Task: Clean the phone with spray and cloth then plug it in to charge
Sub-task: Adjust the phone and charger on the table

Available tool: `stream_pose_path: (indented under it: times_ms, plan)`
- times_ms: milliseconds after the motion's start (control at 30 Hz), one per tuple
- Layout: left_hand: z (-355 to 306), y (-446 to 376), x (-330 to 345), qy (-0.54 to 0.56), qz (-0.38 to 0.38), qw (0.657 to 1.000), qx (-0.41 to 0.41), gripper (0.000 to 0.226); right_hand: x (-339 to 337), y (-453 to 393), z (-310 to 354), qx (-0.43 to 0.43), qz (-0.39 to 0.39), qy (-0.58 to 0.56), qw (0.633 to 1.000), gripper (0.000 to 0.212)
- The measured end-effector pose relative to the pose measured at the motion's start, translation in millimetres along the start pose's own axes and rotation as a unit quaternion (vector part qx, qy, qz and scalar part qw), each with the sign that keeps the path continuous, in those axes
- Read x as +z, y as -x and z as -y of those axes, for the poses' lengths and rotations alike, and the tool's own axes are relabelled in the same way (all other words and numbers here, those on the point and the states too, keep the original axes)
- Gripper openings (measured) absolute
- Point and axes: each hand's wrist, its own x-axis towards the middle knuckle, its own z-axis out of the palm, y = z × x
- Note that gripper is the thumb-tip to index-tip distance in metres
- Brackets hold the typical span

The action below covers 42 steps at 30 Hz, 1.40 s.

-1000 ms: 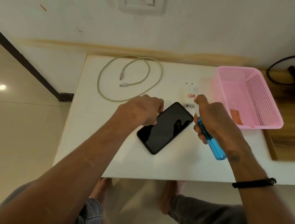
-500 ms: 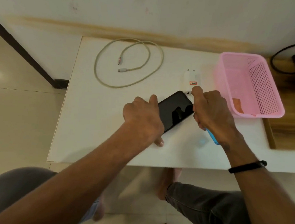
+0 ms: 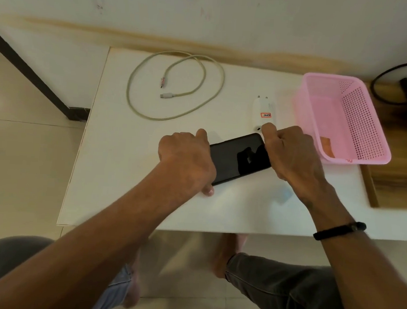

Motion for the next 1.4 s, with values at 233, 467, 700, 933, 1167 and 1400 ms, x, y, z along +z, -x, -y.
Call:
stream_pose_path:
  times_ms: [233, 467, 700, 933, 1167, 1400]
  plan:
    - [15, -3, -15, 0.043, 0.018, 0.998, 0.031, 0.099, 0, 0, -2, -0.013, -0.021, 0.011, 1.0, 0.054]
    - [68, -22, -52, 0.279, -0.282, 0.917, -0.039, 0.063, -4, 3, 4, -0.031, 0.011, -0.01, 0.999, 0.054]
    - [51, -21, -58, 0.444, -0.352, 0.823, 0.034, 0.036, -17, 12, -4, -0.016, 0.007, 0.02, 1.0, 0.056]
    - [49, -12, -77, 0.8, -0.086, 0.587, -0.087, 0.018, -6, 19, 11, 0.0, 0.022, -0.039, 0.999, 0.052]
    - [46, -17, -78, 0.861, -0.104, 0.493, -0.074, 0.036, 14, 35, 36, -0.065, 0.016, -0.003, 0.998, 0.052]
    - [45, -15, -78, 0.889, -0.118, 0.44, -0.047, 0.037, 16, 36, 43, -0.083, -0.023, 0.003, 0.996, 0.048]
